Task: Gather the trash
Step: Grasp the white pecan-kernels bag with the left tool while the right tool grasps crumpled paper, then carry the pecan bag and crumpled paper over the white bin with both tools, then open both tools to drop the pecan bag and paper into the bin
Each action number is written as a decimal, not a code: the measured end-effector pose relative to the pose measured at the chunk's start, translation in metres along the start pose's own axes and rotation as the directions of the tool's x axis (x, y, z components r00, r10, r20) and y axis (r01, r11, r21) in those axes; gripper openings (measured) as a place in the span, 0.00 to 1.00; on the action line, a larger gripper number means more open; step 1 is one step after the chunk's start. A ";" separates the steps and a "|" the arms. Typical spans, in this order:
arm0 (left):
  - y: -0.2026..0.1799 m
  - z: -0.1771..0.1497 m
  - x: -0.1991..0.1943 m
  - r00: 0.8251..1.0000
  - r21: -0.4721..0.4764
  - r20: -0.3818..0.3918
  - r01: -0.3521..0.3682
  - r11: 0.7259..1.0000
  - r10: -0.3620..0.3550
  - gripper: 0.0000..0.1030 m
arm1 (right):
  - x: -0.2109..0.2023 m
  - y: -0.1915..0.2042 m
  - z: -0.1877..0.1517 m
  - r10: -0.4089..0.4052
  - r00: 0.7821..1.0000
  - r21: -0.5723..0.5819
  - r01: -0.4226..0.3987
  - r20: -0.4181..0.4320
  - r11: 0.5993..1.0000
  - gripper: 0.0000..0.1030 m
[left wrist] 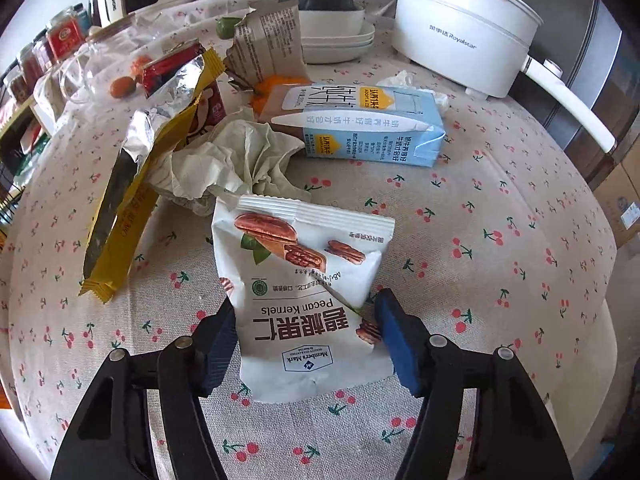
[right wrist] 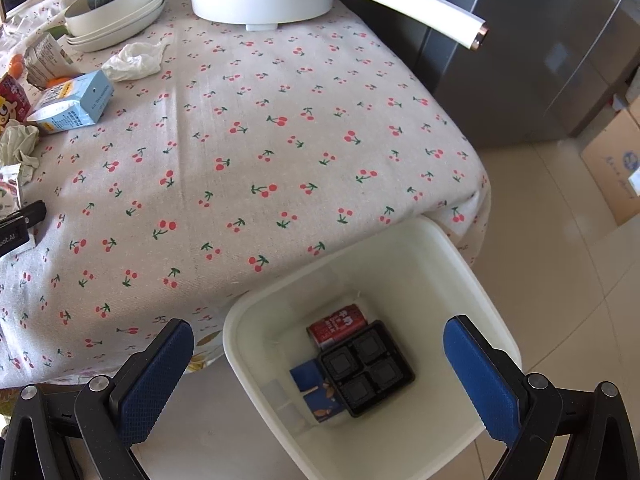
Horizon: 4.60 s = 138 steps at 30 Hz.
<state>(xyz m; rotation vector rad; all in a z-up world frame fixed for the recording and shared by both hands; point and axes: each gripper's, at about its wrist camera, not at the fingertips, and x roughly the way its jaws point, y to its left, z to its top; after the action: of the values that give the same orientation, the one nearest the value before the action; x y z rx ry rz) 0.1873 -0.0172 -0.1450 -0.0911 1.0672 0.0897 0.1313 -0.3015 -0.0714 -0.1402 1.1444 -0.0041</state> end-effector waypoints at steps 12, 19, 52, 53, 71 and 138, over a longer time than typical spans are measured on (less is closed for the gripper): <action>0.031 -0.012 -0.038 0.986 0.029 -0.042 0.161 0.986 -0.160 0.58 | -0.004 0.031 0.010 0.028 0.999 -0.031 -0.027 0.022 0.999 1.00; 0.057 -0.016 -0.084 0.987 0.092 -0.008 0.162 0.982 -0.162 0.58 | -0.007 0.058 0.020 0.065 0.997 -0.037 -0.063 0.040 0.997 1.00; 0.195 0.016 -0.106 0.993 -0.016 0.015 0.119 0.993 -0.118 0.58 | 0.059 0.282 0.104 0.406 0.913 -0.224 -0.390 0.032 0.893 0.93; 0.196 0.016 -0.105 0.993 -0.020 0.013 0.120 0.993 -0.120 0.58 | 0.062 0.287 0.106 0.411 0.911 -0.235 -0.393 0.028 0.889 0.92; 0.196 0.017 -0.095 0.994 -0.020 -0.006 0.106 0.994 -0.106 0.58 | 0.069 0.285 0.110 0.448 0.892 -0.243 -0.420 0.070 0.875 0.44; -0.205 -0.072 -0.075 0.908 0.533 -0.117 0.399 0.746 -0.402 0.58 | -0.018 -0.100 -0.087 0.113 0.986 0.096 -0.125 0.124 0.987 0.45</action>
<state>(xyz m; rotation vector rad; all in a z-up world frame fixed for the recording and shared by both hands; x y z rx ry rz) 0.1127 -0.2317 -0.1076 0.2019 1.0108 -0.6134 0.0522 -0.4083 -0.0790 0.0204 1.0308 0.0504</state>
